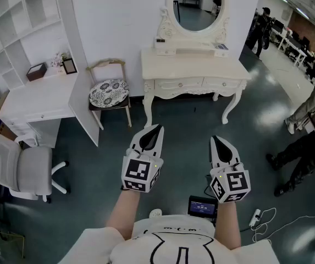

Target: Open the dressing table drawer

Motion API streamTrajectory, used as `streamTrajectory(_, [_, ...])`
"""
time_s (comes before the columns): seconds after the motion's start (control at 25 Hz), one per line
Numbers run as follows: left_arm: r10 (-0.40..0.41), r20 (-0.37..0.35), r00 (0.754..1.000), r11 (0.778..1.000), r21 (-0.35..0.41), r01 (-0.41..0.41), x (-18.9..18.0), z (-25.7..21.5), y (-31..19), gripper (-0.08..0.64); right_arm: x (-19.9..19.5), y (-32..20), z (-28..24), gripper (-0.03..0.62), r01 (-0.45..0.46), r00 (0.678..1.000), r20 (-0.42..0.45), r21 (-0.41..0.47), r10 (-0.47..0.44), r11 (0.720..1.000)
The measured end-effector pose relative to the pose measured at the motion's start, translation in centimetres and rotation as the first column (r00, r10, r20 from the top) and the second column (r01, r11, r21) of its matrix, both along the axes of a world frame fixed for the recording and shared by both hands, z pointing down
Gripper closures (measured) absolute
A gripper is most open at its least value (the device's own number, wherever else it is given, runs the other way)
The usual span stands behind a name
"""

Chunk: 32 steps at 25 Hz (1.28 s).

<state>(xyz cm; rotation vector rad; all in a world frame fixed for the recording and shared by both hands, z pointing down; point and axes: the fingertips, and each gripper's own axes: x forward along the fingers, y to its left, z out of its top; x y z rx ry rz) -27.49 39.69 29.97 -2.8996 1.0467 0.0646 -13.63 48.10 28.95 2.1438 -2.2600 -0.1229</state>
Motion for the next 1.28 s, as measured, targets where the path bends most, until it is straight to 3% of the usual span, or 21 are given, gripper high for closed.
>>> streamTrajectory(0.24, [-0.012,-0.019,1.000,1.000,-0.008,0.012,-1.7,-0.1,-1.9,0.552,-0.6,-0.8,0.1,0.581,-0.032,0.999,-0.017,-0.005,0.032,0.999])
streamTrajectory(0.6, [-0.006,-0.022,1.000,1.000,-0.031,0.005,-0.8,1.1,-4.4,0.552,0.2,-3.0,0.5,0.581,-0.048,0.999,-0.012,0.009,0.048,0.999])
streamTrajectory(1.28, [-0.080,0.014,0.997,0.996,-0.028,0.080,8.4,1.3,-15.5,0.552,10.0,-15.7,1.1,0.580,0.028,0.999,0.025,0.004,-0.028,1.000])
